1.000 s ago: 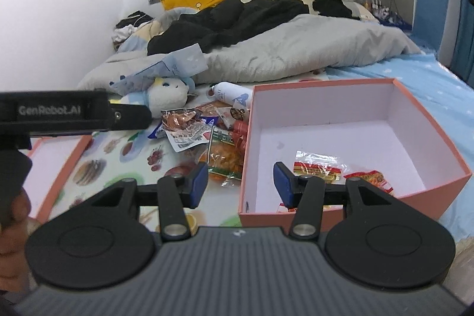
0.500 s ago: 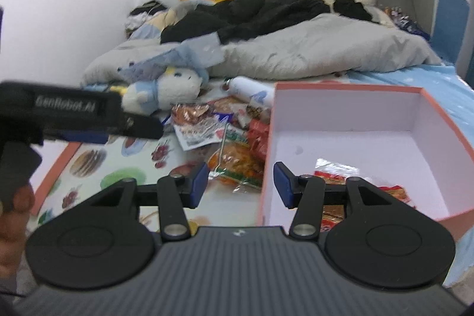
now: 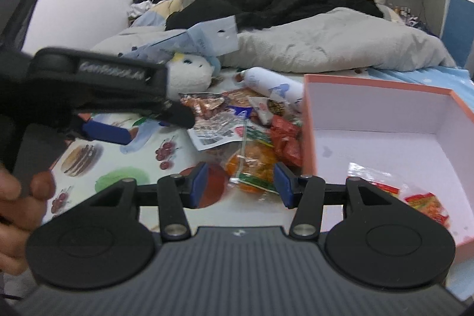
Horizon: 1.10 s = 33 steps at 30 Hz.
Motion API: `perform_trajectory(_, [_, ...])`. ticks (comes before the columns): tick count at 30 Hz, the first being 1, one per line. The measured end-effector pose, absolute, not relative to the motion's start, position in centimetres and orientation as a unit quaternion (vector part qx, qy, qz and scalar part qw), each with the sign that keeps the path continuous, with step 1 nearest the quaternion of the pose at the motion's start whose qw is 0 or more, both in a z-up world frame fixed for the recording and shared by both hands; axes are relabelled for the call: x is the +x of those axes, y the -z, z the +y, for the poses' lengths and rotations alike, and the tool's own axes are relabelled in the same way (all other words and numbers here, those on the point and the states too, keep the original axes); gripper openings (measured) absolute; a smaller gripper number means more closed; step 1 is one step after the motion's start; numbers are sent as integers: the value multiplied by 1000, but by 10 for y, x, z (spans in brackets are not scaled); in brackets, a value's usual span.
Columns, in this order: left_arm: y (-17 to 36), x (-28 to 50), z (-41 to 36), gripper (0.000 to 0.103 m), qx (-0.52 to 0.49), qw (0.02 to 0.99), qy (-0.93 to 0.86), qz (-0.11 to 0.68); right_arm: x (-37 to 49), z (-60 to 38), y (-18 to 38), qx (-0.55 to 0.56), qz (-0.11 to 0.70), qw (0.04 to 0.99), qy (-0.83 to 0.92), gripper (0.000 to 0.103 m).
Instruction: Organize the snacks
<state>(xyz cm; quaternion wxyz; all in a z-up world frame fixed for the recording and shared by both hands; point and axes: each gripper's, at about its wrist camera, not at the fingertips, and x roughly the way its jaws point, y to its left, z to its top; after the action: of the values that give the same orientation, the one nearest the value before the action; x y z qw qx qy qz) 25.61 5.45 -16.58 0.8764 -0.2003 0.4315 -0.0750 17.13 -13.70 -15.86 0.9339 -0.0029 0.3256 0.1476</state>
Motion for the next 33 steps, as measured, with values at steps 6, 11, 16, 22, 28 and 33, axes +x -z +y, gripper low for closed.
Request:
perform_trajectory(6, [181, 283, 77, 96, -221, 871, 69, 434, 191, -113, 178, -36, 335, 930, -149, 51])
perform_trajectory(11, [189, 298, 91, 96, -224, 872, 68, 431, 209, -101, 196, -54, 347, 925, -143, 51])
perform_trajectory(16, [209, 313, 99, 96, -258, 858, 71, 439, 225, -89, 216, -100, 361, 919, -122, 51])
perform_trajectory(22, [236, 334, 84, 96, -241, 849, 67, 466, 238, -80, 242, -161, 366, 912, -94, 50])
perform_trajectory(28, [247, 343, 75, 95, -237, 847, 69, 471, 239, -76, 247, -201, 345, 911, -104, 46])
perform_trajectory(33, [258, 347, 67, 62, -240, 837, 69, 486, 228, -67, 252, -255, 324, 903, -124, 40])
